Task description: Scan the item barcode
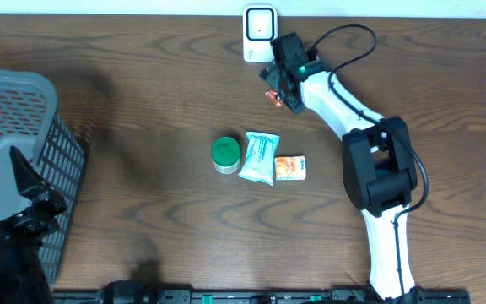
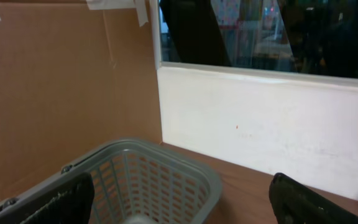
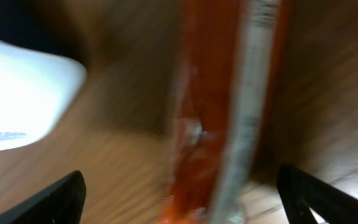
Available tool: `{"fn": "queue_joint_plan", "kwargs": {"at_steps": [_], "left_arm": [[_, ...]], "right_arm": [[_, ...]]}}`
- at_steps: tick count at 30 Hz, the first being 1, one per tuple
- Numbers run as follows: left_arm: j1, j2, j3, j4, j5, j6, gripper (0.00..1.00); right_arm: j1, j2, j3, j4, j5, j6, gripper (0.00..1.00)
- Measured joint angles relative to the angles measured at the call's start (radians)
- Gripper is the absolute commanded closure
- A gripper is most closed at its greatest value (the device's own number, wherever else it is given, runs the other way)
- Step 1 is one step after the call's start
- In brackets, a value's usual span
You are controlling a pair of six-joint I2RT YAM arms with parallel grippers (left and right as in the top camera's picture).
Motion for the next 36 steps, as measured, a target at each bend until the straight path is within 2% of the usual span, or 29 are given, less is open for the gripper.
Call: {"fn": "queue_joint_plan", "kwargs": {"at_steps": [1,3,5,7,12,18,23,27,32,36], "left_arm": [[0.000,0.000,0.000,-0.003,0.000,0.000,0.10],[0.000,0.000,0.000,-0.011,0.000,0.000,0.10],[0.000,0.000,0.000,-0.017,0.000,0.000,0.10],[0.000,0.000,0.000,-0.017,0.000,0.000,0.10],[0.000,0.000,0.000,-0.017,0.000,0.000,0.10],[0.000,0.000,0.000,-0.017,0.000,0.000,0.10],[0.000,0.000,0.000,-0.018,0.000,0.000,0.10],[0.000,0.000,0.000,-0.014,0.000,0.000,0.10],[0.000,0.000,0.000,-0.010,0.003,0.000,0.10],[0.000,0.000,0.000,0.006,0.003,0.000,0.10]], "right_arm": [[-0.003,0.002,0.006,0.005,0.003,0.005,0.27],[-0.010,0.020,0.006,0.000,0.013,0.016,0.68],[-0.019,0.025,0.010,0.001,0.009,0.019,0.96],[-0.033,0.036,0.009,0.003,0.008,0.019,0.99],[-0.077,0.038,0.018,-0.010,-0.040,-0.017,0.99],[-0.161,0.010,0.067,-0.287,-0.023,-0.128,0.99],[-0.276,-0.149,0.065,-0.599,0.142,-0.180,0.99],[-0.417,-0.336,0.078,-0.752,0.336,-0.197,0.99],[-0.628,-0.412,0.092,-0.834,0.530,-0.204,0.99],[-0.781,-0.378,0.021,-0.775,0.586,-0.205,0.99]]}}
